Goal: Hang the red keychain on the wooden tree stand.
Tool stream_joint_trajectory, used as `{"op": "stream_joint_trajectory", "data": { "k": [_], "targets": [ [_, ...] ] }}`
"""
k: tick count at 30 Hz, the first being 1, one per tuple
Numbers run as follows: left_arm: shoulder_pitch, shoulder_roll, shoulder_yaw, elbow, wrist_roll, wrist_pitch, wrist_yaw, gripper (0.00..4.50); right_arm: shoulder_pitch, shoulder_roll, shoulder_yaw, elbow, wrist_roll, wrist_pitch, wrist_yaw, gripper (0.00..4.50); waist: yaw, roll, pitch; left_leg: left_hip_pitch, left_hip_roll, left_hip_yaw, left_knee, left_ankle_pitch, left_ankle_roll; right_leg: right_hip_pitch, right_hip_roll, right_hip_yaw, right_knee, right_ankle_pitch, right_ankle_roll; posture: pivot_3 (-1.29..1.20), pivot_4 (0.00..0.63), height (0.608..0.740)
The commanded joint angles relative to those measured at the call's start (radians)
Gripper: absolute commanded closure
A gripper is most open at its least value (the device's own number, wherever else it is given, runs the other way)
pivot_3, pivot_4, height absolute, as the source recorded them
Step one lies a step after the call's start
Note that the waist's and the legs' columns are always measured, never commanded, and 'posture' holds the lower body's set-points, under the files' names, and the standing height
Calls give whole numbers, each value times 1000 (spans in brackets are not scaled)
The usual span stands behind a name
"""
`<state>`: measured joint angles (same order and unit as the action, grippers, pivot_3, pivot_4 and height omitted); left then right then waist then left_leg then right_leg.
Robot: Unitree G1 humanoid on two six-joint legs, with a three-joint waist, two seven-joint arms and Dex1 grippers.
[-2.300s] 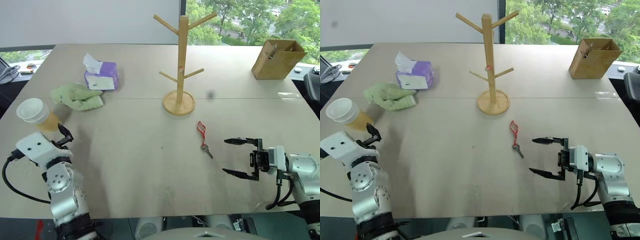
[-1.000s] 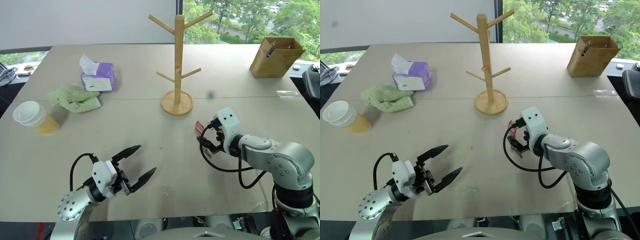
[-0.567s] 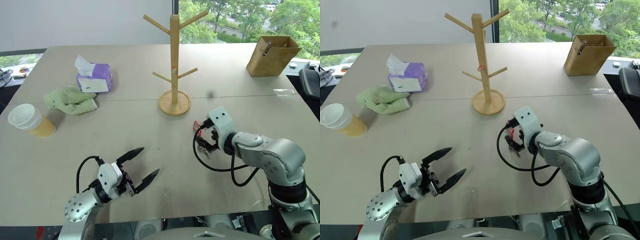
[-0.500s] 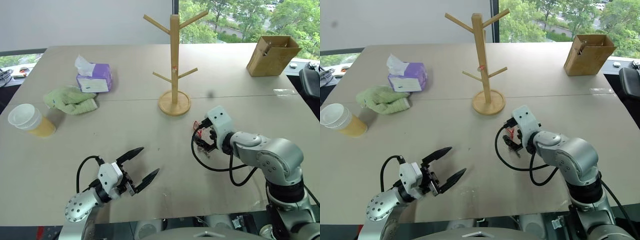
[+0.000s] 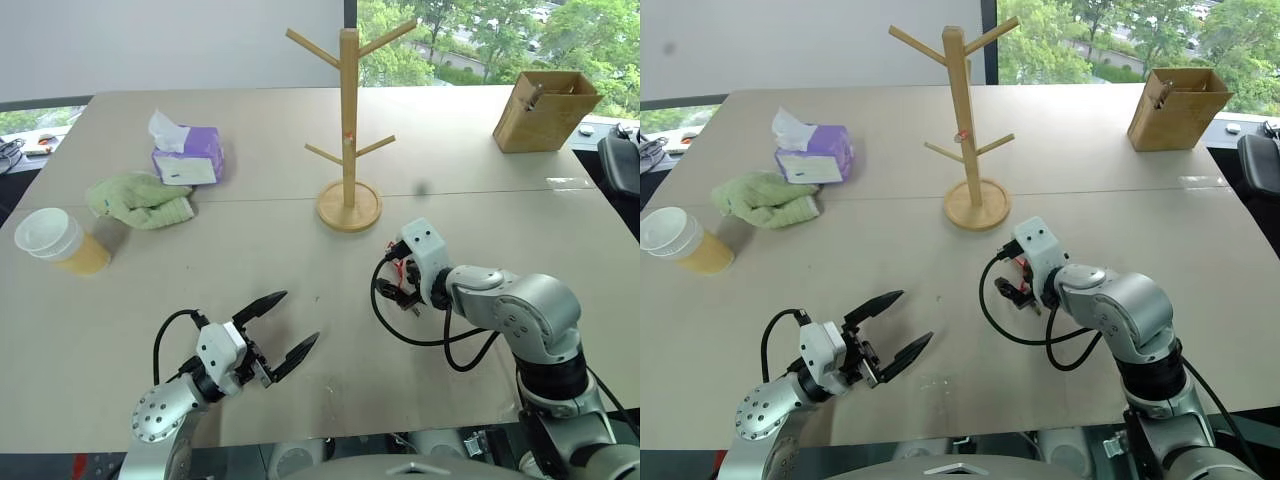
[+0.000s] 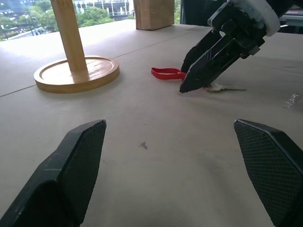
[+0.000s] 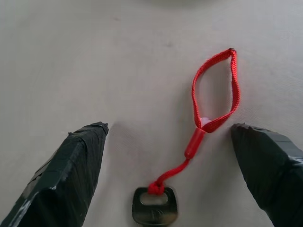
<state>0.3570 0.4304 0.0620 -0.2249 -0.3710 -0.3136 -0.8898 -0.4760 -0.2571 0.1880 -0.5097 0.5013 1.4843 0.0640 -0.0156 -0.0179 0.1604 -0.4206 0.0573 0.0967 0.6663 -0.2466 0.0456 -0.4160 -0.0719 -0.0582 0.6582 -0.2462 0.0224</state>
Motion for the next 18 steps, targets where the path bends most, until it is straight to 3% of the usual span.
{"op": "stream_joint_trajectory", "data": {
  "k": [1,2,5,13,18],
  "targets": [
    [1,6,-6,-40,1,-14,6,38,0,10,5,3,-19,-8,16,21,-1,0,0,0,0,0,0,0,0,0,0,0,0,0,0,0,150,740],
    [1,7,-6,-42,2,-14,7,38,1,11,6,3,-24,-7,18,21,-1,0,0,0,0,0,0,0,0,0,0,0,0,0,0,0,150,740],
    [0,8,-5,-40,2,-16,9,0,1,13,11,-1,-37,-1,23,887,-1,0,0,0,0,0,0,0,0,0,0,0,0,0,0,0,150,740],
    [-7,4,-6,-39,4,-16,24,0,-10,-21,39,-7,-55,39,60,4477,-2,0,0,-5,0,0,-1,0,0,-6,0,0,0,0,0,0,150,740],
    [-13,-3,-11,-36,13,-20,35,0,-7,-49,38,-25,-54,-30,103,4477,-1,0,0,-8,0,-1,0,0,0,-7,0,-1,-1,0,0,0,150,740]
  ]
}}
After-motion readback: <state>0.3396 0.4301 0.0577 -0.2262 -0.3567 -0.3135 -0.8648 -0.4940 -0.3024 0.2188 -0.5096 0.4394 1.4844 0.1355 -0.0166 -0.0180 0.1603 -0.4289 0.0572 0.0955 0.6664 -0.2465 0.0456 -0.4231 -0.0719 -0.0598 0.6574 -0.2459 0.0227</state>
